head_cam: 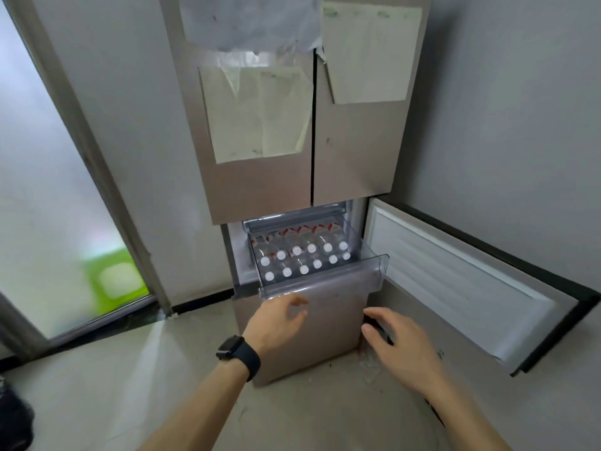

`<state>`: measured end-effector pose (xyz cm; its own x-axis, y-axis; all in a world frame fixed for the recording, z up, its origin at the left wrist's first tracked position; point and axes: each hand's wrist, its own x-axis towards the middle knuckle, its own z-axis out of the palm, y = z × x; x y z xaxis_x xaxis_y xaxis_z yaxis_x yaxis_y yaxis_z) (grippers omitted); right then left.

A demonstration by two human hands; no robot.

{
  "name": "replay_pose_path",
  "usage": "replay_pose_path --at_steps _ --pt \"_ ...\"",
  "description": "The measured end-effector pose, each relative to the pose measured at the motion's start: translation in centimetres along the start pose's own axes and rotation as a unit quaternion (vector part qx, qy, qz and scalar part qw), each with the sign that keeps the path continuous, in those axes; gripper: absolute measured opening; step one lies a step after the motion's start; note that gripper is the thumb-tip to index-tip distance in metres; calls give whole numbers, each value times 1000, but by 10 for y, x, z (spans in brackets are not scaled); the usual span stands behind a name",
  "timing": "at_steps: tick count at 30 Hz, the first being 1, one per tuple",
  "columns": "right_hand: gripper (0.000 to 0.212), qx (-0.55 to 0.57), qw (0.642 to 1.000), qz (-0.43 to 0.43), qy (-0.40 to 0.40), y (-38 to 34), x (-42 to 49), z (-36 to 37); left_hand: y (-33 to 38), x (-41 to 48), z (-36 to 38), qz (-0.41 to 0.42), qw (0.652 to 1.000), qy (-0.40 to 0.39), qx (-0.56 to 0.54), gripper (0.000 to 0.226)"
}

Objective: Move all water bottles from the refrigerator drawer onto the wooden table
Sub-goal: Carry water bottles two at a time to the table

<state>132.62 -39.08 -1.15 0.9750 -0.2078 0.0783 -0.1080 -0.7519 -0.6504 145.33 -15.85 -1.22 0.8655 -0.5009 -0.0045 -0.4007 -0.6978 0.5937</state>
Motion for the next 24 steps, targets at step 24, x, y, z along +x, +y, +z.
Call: replay_pose_path --at_steps 24 --pt "41 146 968 171 -110 132 382 27 -19 366 121 -349 857 -8 -380 53"
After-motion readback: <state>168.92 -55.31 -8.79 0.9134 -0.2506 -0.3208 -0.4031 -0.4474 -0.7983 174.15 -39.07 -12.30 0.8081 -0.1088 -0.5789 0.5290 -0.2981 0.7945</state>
